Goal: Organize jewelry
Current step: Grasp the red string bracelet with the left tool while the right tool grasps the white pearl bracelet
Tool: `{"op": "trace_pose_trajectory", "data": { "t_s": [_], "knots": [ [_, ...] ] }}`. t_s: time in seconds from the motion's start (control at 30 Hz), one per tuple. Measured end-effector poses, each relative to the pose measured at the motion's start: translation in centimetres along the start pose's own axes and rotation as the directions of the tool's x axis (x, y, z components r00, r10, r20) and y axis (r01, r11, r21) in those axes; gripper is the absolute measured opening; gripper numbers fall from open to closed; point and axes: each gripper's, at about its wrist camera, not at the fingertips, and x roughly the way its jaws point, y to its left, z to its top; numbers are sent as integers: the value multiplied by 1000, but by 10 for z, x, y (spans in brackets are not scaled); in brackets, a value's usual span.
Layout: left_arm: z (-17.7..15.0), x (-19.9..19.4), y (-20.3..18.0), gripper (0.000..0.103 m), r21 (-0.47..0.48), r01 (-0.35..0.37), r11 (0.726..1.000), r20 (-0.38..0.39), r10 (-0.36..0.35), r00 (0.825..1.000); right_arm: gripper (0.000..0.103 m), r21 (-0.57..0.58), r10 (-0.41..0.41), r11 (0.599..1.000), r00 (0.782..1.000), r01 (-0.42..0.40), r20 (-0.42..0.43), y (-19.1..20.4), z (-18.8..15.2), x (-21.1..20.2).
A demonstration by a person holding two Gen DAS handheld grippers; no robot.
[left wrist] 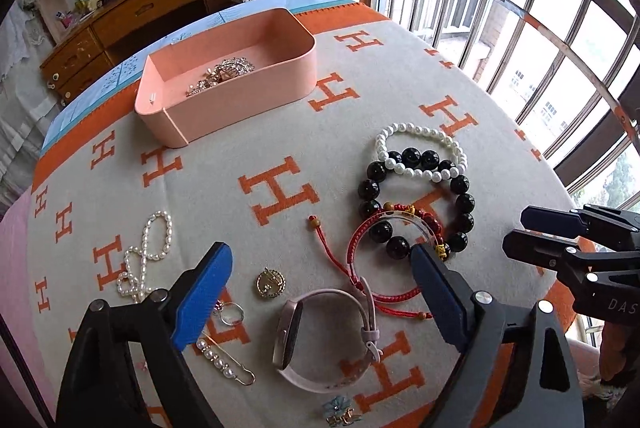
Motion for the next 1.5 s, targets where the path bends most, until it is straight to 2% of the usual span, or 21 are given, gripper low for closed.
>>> {"op": "trace_pose_trajectory", "data": {
  "t_s": [0.07,0.17,0.23,0.3,0.4,0.67,0.77,0.83,1.0,1.17,1.3,1.4,1.43,1.5],
  "knots": [
    [4,8,-2,82,26,5,1000,-21,-5,1000,45,9,1,1000,1000,-1,-8,-4,1,3],
    [7,19,-1,68,50,55,997,-73,-51,996,45,19,1,1000,1000,-1,-15,-9,2,7],
    [9,26,0,50,73,74,995,-107,-66,992,45,24,3,1000,1000,-3,-15,-11,3,8],
    [11,31,1,46,99,72,992,-127,-59,990,45,21,4,1000,1000,-3,-13,-11,4,8],
    [13,34,-2,46,136,74,988,-128,-57,990,45,13,-1,1000,1000,1,-12,-10,5,9],
    [17,38,-22,45,266,17,964,-89,7,996,46,10,-4,1000,1000,4,-11,-8,6,11],
    [17,37,-25,30,299,19,954,-84,7,996,46,10,-3,1000,1000,3,-11,-8,6,10],
    [17,37,-28,16,307,31,951,-91,-3,996,46,10,-4,1000,1000,4,-11,-8,6,11],
    [16,38,-35,7,338,15,941,-76,11,997,46,6,-6,1000,1000,6,-13,-7,7,12],
    [17,27,-27,4,281,26,959,-62,-9,998,46,-46,-34,998,999,33,-3,1,16,10],
    [18,12,-11,4,199,33,979,-24,-29,999,46,-162,-49,985,997,58,57,22,29,4],
    [18,4,3,4,133,42,990,-4,-42,999,45,-261,-49,963,997,65,67,39,40,9],
    [17,1,8,4,114,43,993,0,-43,999,44,-295,-54,953,996,71,66,44,44,12],
    [14,-4,18,4,76,45,996,8,-46,999,33,-356,-61,932,997,74,49,51,51,22]
  ]
}}
